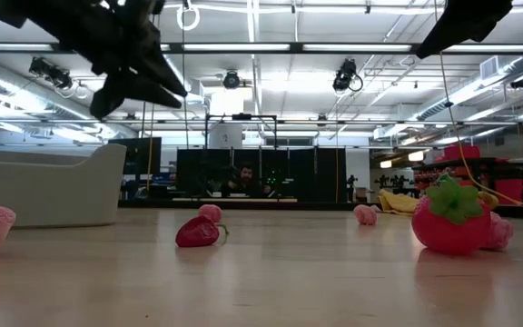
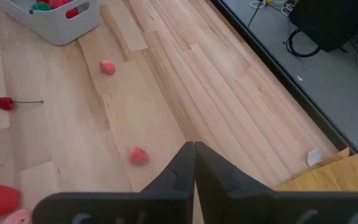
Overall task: Pick and placing Produce into tupperware
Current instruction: Put the red strawberry into the gray bin
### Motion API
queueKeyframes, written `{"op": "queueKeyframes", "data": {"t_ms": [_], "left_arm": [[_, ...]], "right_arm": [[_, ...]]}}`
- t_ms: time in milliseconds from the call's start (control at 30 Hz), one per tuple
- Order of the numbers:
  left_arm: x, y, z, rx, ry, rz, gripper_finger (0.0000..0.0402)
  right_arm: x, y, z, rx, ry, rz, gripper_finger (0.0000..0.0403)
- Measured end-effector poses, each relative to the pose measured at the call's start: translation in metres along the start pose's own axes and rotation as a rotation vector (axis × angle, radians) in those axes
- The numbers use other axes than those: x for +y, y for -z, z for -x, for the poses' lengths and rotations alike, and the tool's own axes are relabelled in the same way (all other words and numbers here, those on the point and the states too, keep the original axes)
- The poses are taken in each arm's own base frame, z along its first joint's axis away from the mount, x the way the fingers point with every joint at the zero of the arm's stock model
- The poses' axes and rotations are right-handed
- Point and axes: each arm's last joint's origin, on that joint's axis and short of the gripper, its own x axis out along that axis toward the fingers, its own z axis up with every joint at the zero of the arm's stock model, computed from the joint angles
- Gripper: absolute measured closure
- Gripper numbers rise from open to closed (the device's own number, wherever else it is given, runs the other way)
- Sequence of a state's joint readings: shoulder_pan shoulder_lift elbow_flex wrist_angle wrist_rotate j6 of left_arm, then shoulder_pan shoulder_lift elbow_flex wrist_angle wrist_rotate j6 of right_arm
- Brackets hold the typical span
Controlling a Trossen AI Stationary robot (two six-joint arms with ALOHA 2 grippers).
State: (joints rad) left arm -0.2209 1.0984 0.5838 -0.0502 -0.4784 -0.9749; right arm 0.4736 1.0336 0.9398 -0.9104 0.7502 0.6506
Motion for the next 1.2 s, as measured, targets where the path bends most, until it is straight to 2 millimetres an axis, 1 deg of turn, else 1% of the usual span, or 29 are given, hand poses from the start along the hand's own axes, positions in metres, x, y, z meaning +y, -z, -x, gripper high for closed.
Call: {"op": "queueKeyframes", "data": {"t_ms": [133, 233, 300, 367, 433, 533, 633, 733, 833, 900, 1000, 1100, 1200], "left_arm": [[0.008, 0.002, -0.016, 0.078, -0.029, -0.021, 0.0303], [0.006, 0.004, -0.028, 0.105, 0.012, -0.087, 0.0298], [0.003, 0.004, -0.034, 0.093, 0.062, -0.133, 0.0295], [-0.001, 0.002, -0.035, 0.065, 0.099, -0.164, 0.0292], [-0.004, -0.004, -0.036, 0.03, 0.107, -0.184, 0.029], [-0.008, -0.02, -0.034, -0.019, 0.098, -0.222, 0.029], [-0.019, -0.038, -0.032, -0.079, 0.114, -0.289, 0.0295], [-0.028, -0.055, -0.03, -0.092, 0.079, -0.367, 0.0301], [-0.034, -0.067, -0.026, -0.072, -0.033, -0.45, 0.0303], [-0.037, -0.075, -0.021, -0.046, -0.088, -0.499, 0.0302], [-0.044, -0.083, -0.015, -0.024, -0.105, -0.544, 0.0299], [-0.046, -0.087, -0.011, -0.003, -0.123, -0.591, 0.0294], [-0.043, -0.088, -0.011, 0.012, -0.156, -0.631, 0.0286]], "right_arm": [[0.0, 0.0, 0.0, 0.0, 0.0, 0.0, 0.0385], [0.0, -0.001, 0.0, -0.011, 0.003, -0.007, 0.0385], [0.001, -0.004, 0.0, -0.058, 0.022, -0.014, 0.0385], [0.001, -0.009, -0.001, -0.114, 0.055, -0.028, 0.0385], [0.001, -0.011, -0.001, -0.112, 0.036, -0.056, 0.0385], [0.004, -0.009, -0.002, -0.02, -0.091, -0.056, 0.0385], [0.007, -0.008, -0.002, 0.039, -0.182, -0.074, 0.0385], [0.008, -0.009, -0.002, 0.036, -0.202, -0.11, 0.0385], [0.01, -0.014, -0.002, -0.002, -0.225, -0.172, 0.0385], [0.011, -0.018, -0.003, -0.03, -0.217, -0.188, 0.0385], [0.009, -0.018, -0.005, -0.049, -0.171, -0.184, 0.0385], [0.007, -0.02, -0.005, -0.091, -0.12, -0.196, 0.0385], [0.007, -0.02, -0.005, -0.108, -0.096, -0.192, 0.0385]]}}
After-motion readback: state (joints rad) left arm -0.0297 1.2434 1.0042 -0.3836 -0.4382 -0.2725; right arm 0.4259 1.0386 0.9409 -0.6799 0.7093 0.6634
